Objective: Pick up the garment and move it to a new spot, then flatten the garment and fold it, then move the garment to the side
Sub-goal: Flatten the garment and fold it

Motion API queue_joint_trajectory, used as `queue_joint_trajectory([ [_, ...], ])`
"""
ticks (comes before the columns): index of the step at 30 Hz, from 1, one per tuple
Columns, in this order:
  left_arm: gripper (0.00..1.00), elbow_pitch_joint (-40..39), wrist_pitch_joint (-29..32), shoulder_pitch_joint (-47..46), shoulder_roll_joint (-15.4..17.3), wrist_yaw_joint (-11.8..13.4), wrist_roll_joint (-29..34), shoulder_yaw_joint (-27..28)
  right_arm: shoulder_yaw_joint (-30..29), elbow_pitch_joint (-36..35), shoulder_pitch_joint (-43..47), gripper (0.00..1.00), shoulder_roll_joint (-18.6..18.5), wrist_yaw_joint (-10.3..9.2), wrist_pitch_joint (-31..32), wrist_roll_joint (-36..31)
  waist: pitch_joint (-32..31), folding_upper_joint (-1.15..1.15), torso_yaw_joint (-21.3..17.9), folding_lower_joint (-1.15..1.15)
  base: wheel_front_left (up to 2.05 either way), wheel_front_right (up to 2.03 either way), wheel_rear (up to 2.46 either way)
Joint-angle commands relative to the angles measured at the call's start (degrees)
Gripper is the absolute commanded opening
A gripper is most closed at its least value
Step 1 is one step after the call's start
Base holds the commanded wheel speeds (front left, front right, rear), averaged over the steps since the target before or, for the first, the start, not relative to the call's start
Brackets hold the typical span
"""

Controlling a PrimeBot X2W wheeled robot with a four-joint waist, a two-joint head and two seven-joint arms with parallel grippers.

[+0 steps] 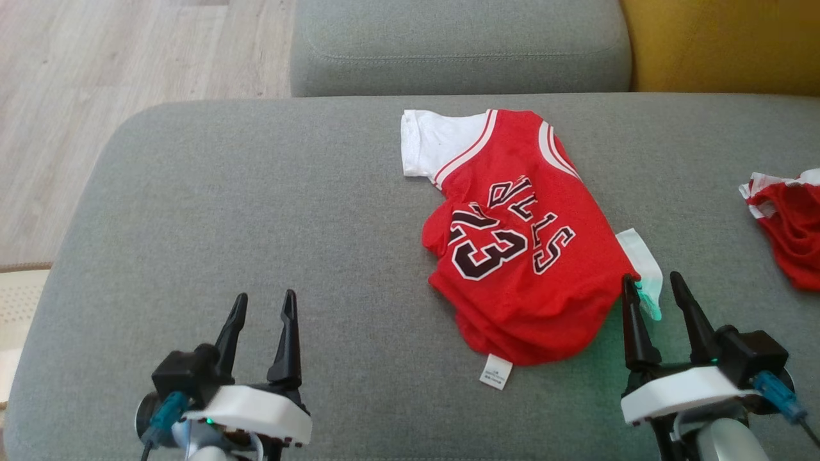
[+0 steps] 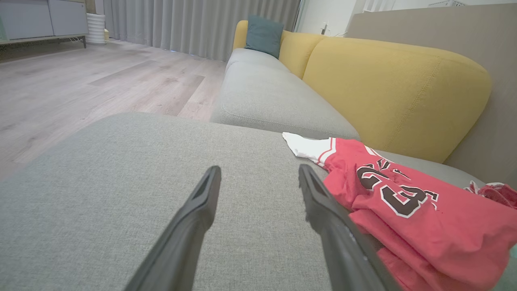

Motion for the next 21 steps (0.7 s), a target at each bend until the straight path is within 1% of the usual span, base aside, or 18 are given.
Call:
queue_joint_trajectory([
  [1, 1.0, -1.7, -0.7, -1.4, -0.3, -0.4, 0.7, 2.7, 1.2, -2.0, -1.8, 1.0, -0.2, -0.05, -0.6, 0.0, 0.1, 0.0, 0.1, 0.0, 0.0, 0.0, 0.0],
  [8, 1.0, -1.5, -0.7, -1.5, -1.0, -1.1, 1.4, 3.1, 0.5, -3.1, -2.9, 1.0, -0.2, -0.05, 0.6, -1.3, 0.8, 0.0, 0.9, 0.0, 0.0, 0.0, 0.0],
  [12, 1.0, -1.6, -0.7, -1.7, -1.4, -1.5, 1.9, 3.2, 0.7, -3.7, -4.7, 1.0, -0.2, -0.05, 2.9, -2.4, 1.8, 0.0, 1.6, 0.0, 0.0, 0.0, 0.0],
  [18, 1.0, -2.0, -0.7, -2.8, -2.1, -2.0, 2.6, 3.2, 2.7, -2.6, -12.5, 1.0, -0.3, -0.05, 11.6, -6.1, 4.3, 0.0, 3.5, 0.0, 0.0, 0.0, 0.0],
  [21, 1.0, -2.2, -0.7, -3.5, -2.4, -2.3, 2.9, 3.2, 5.3, 1.0, -17.5, 1.0, -1.9, -0.05, 18.2, -5.5, 5.9, 0.0, 5.2, 0.0, 0.0, 0.0, 0.0],
])
